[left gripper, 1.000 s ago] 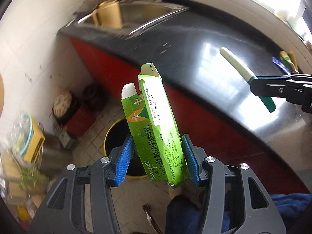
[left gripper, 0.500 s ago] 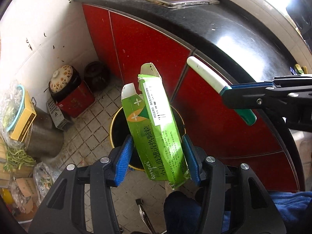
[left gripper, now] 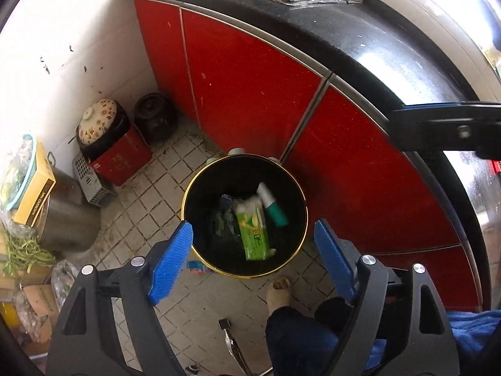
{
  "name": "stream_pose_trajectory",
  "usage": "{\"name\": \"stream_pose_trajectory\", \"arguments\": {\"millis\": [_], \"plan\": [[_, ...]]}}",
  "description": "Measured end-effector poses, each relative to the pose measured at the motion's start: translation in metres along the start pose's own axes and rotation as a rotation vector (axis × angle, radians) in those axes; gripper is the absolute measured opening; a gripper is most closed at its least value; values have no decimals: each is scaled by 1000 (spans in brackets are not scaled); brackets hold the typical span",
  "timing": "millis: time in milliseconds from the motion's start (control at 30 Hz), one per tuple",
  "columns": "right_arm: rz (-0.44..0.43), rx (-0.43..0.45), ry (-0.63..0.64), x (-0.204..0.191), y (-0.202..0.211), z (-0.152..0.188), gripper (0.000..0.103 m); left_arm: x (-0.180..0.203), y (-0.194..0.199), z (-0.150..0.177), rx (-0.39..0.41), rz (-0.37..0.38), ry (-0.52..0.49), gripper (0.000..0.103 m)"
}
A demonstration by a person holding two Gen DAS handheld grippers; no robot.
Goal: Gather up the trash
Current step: 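Open both tools over the bin to drop carton and marker, then return both tools to the countertop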
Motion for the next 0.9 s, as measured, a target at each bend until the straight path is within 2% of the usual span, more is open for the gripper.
{"name": "stream_pose_trajectory", "arguments": {"millis": [133, 300, 467, 567, 733, 900], "plan": [[24, 34, -44, 28, 29, 15, 75, 15, 10, 0, 9, -31, -39, 91], [143, 129, -155, 104, 91, 46, 79, 74, 27, -12, 37, -37, -189, 94], [340, 233, -335, 207, 168, 98, 79, 183, 28, -36, 67, 63, -385, 94], [438, 270, -499, 274, 213, 146, 79, 261, 22, -51, 69, 144, -510, 94], [530, 312, -717, 352, 264, 226, 79, 398, 11, -67, 70, 291, -689, 94], [569, 334, -847, 404, 296, 296, 79, 495, -1, -65, 66, 373, -801, 94]]}}
Point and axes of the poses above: each gripper's, at about its wrist camera, not at the fingertips, and y roughly against the way its jaws point, x to its right, z to its underside, the point moved 9 cm from there along -y, roughly the way its jaws point, and after that the axes turned 11 degrees about z, right-handed, at the moved point
